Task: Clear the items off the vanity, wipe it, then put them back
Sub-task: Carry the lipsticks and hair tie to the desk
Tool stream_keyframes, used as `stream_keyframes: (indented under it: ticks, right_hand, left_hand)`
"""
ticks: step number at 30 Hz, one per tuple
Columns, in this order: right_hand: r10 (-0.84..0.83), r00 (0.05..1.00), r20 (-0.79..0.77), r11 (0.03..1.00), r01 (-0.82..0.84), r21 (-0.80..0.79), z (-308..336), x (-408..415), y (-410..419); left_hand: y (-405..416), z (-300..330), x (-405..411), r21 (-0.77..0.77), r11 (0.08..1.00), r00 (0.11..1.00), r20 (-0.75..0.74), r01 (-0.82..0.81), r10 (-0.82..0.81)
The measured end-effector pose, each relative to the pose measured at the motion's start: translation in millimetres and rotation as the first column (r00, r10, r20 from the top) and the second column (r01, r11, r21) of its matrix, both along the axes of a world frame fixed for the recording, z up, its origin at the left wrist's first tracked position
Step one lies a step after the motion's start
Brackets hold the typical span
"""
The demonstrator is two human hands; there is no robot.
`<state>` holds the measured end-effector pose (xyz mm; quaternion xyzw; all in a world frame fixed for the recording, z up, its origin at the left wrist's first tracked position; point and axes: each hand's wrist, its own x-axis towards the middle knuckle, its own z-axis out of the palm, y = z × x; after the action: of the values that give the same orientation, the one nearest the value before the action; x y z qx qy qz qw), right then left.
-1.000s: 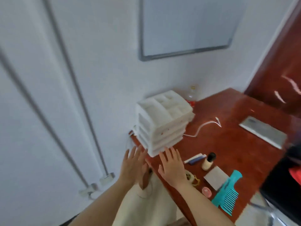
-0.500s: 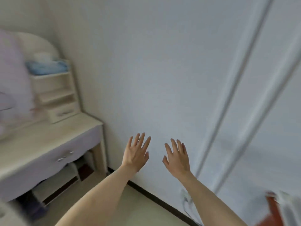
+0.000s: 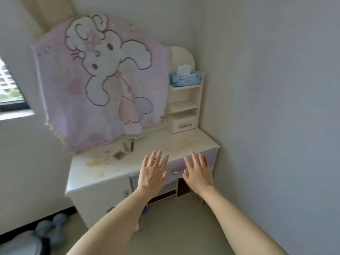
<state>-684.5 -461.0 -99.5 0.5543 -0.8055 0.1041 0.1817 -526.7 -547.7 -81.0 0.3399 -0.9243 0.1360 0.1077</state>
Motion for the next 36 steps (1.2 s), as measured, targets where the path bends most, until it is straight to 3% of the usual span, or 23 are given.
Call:
stream_keyframes:
  ticks: [12, 21, 27, 36]
  right_hand:
    - [0.262, 0.965, 0.023, 0.963, -0.263, 0.067, -39.2, 42.9, -233.8]
    - [0.362, 0.924, 0.122, 0.899, -0.381, 0.215, -87.8, 50.9, -365.2]
    - [0.35, 0.916, 0.195, 0.881, -0.393, 0.264, -112.3, 64.1, -421.3]
    - [0.171, 0.955, 0.242, 0.885, -0.256, 0.388, -154.2, 77.3, -483.3]
  left_hand:
    - [-181.1, -35.8, 61.8, 0.116, 0.938, 0.939, -0.064, -0.328, 0.337]
    - [-279.7, -81.6, 58.5, 0.31, 0.846, 0.878, -0.064, -0.434, 0.474]
    - [-342.6, -113.8, 57.2, 0.402, 0.831, 0.912, 0.027, -0.385, 0.409]
    - [-414.6, -165.0, 58.4, 0.509, 0.812, 0.958, 0.171, -0.285, 0.229]
